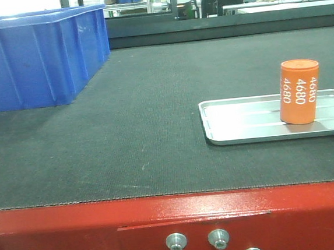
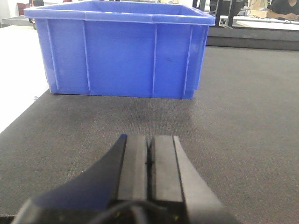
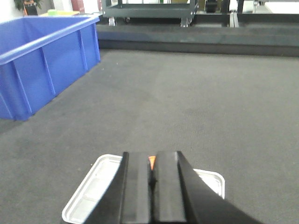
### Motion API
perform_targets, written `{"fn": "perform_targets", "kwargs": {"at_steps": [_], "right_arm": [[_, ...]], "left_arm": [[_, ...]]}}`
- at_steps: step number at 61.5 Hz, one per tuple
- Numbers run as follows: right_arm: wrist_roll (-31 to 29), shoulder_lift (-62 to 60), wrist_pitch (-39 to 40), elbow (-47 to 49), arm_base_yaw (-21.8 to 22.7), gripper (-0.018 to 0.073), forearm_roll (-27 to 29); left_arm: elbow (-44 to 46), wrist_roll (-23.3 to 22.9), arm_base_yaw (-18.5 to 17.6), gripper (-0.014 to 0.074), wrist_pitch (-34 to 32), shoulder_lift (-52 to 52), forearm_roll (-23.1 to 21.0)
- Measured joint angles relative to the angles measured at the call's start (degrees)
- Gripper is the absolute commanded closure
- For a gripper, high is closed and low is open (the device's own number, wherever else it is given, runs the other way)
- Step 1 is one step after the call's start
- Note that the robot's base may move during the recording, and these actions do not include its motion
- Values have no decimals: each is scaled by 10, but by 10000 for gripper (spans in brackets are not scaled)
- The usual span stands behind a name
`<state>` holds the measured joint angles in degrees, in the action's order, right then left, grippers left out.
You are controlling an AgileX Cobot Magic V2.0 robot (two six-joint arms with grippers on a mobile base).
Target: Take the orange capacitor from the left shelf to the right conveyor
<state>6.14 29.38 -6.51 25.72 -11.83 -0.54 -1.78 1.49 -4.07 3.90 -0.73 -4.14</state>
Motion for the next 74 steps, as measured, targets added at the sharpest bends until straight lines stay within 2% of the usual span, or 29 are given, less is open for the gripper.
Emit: {"fn": "perform_targets", "kwargs": {"at_steps": [37,43,61,74], "right_arm": [[0,-19,-5,-19,2,504,0],[0,-65,-13,-37,28,504,0],[0,-245,-17,-159,163,504,0],[0,-298,3,-254,179,504,0]], "left_arm": [[0,0,0,723,0,0,0],[0,0,0,723,1,0,0],[0,0,0,723,1,0,0],[0,0,0,723,1,0,0]]}}
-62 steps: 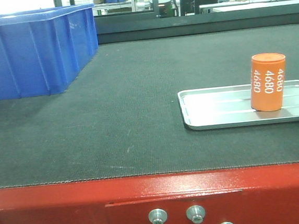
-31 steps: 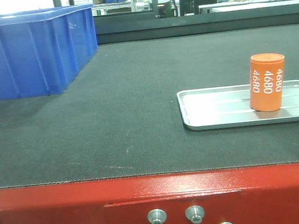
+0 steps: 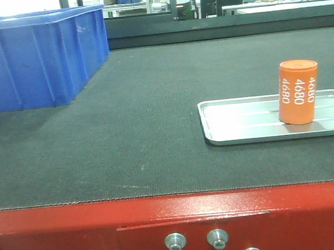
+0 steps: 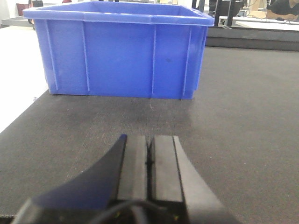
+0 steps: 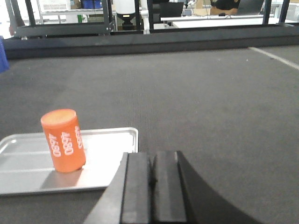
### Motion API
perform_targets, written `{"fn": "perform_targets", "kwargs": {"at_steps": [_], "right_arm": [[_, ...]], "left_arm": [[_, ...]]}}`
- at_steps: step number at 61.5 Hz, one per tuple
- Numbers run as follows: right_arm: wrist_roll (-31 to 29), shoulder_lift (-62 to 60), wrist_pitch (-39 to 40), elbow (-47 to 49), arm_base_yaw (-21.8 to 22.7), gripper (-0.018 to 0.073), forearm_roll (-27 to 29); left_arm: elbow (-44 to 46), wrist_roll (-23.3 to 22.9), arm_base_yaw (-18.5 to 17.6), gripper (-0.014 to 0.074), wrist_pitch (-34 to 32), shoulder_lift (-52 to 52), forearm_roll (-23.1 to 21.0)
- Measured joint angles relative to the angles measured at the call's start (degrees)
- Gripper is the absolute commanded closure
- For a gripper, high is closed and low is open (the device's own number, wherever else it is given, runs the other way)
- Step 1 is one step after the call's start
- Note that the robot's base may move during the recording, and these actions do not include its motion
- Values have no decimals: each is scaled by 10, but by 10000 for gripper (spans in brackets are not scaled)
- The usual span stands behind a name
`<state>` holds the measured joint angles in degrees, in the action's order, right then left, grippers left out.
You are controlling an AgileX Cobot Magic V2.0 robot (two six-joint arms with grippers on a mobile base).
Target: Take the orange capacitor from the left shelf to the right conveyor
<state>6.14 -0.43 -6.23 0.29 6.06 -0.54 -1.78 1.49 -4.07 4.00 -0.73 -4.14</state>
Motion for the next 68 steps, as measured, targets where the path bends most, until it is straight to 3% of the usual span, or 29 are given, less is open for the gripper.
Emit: {"fn": "perform_targets", "kwargs": {"at_steps": [68], "right_arm": [[0,-2,28,-19,0,504,0]], "left_arm": [[0,0,0,723,0,0,0]]}}
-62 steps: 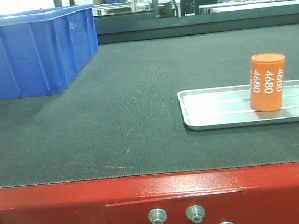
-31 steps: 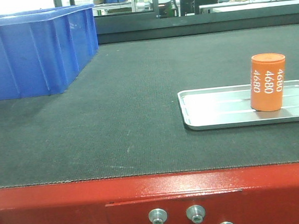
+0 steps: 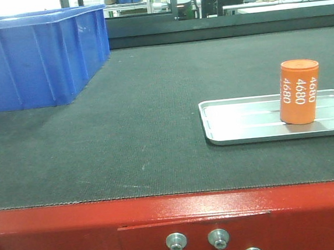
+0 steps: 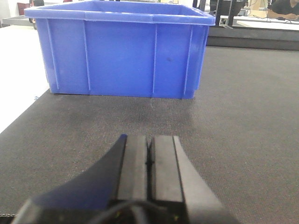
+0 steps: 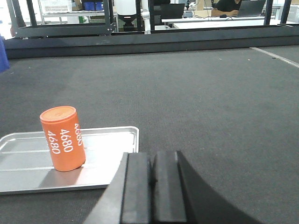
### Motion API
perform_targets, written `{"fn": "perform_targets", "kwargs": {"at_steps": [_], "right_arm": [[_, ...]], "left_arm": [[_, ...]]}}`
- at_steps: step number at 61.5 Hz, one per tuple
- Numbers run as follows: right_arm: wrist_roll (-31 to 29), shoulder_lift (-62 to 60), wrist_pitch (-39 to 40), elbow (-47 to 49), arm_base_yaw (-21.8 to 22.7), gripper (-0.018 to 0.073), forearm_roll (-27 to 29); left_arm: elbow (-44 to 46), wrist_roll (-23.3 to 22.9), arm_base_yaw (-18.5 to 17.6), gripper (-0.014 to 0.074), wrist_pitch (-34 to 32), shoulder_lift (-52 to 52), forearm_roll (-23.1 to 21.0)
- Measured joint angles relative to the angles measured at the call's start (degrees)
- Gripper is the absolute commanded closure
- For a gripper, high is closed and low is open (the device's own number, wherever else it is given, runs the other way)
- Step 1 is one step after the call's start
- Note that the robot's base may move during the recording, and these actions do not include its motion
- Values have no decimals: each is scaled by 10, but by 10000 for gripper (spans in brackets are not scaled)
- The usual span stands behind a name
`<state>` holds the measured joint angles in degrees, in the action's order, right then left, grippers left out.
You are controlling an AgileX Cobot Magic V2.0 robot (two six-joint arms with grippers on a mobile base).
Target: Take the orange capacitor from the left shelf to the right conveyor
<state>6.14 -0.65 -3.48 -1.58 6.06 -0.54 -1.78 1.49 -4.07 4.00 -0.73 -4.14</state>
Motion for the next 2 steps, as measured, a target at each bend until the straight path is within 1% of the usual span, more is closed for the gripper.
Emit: {"fn": "perform_targets", "kwargs": {"at_steps": [2], "right_arm": [[0,0,0,0,0,504,0]], "left_arm": [[0,0,0,723,0,0,0]]}}
